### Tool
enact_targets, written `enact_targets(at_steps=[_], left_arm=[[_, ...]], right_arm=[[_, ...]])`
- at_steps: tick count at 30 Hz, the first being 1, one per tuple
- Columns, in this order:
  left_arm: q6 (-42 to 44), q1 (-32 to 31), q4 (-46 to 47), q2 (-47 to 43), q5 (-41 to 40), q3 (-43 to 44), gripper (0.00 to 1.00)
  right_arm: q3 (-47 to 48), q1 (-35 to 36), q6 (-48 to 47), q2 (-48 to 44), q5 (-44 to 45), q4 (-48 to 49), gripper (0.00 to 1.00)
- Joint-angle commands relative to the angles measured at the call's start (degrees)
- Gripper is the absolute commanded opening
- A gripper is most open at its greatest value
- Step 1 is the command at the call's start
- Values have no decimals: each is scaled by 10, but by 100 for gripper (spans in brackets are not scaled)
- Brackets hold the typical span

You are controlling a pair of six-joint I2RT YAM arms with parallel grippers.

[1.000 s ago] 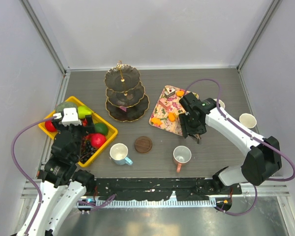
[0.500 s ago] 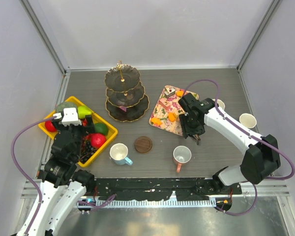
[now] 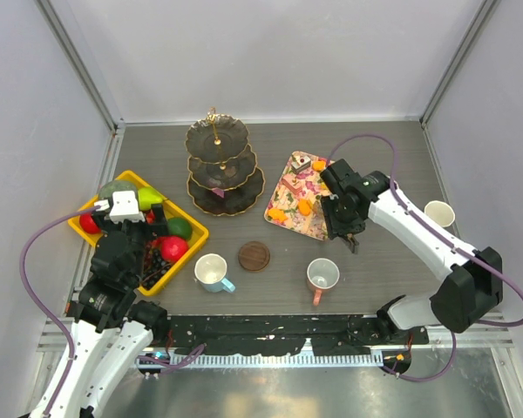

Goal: Serve the afternoon tea

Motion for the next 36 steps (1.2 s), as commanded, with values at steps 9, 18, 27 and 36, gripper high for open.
enact_targets(at_steps=[9,18,27,36], left_arm=[[-7,3,30,-3,3,1,99],[-7,3,31,-2,2,0,99],[-6,3,31,-2,0,0,99],[-6,3,30,-4,3,0,99]], right_arm=[[78,27,-18,-31,-6,35,37],[148,128,-1,51,-23,142,38],[181,165,8,163,-45,255,38],[174,173,14,205,-47,327,38]])
